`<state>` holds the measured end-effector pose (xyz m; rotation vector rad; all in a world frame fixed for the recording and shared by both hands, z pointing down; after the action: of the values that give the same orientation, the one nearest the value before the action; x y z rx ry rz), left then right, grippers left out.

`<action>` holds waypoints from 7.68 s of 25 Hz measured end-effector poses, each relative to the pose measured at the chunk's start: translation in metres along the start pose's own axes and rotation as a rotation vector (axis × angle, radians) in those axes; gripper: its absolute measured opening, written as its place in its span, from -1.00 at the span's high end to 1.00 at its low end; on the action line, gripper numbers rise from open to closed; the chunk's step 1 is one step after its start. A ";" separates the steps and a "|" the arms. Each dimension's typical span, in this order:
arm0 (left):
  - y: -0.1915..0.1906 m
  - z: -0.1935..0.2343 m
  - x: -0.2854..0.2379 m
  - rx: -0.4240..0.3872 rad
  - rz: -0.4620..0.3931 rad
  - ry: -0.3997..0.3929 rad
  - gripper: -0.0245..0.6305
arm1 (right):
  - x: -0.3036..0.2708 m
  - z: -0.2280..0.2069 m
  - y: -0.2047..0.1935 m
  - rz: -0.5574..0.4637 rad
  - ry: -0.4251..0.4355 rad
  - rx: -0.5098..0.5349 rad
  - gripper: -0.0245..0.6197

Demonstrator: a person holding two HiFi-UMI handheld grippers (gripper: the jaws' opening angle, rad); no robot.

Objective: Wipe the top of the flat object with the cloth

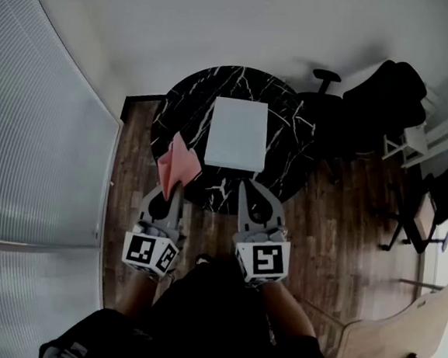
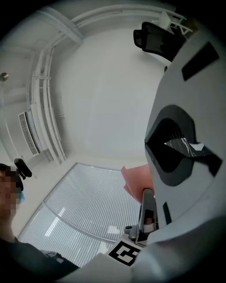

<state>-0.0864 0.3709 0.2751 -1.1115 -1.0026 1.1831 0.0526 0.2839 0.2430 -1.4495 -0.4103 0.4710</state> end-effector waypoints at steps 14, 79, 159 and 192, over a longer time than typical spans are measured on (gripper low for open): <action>-0.023 0.025 -0.055 0.008 0.075 -0.024 0.87 | -0.051 -0.017 -0.031 0.050 0.048 -0.015 0.94; -0.241 0.177 -0.504 -0.942 0.694 -0.344 0.87 | -0.255 -0.197 -0.262 0.494 -0.061 -0.413 0.94; -0.322 0.097 -0.321 -0.682 1.220 -0.731 0.86 | -0.234 -0.158 -0.327 0.638 0.053 -0.458 0.94; -0.329 0.063 -0.233 -0.619 1.307 -0.721 0.86 | -0.202 -0.151 -0.325 0.625 0.146 -0.425 0.94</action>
<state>-0.1175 0.1353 0.6060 -2.0295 -1.2162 2.5449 -0.0176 0.0280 0.5579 -2.0161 0.0839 0.8014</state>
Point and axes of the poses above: the fingertips, and each gripper's own axes: x backward along the fingers, z to its left, y out of its top, the point moved 3 cm from there along x, backward along the fingers, and after that the axes turned 3 degrees about y, right-handed, at the moved point
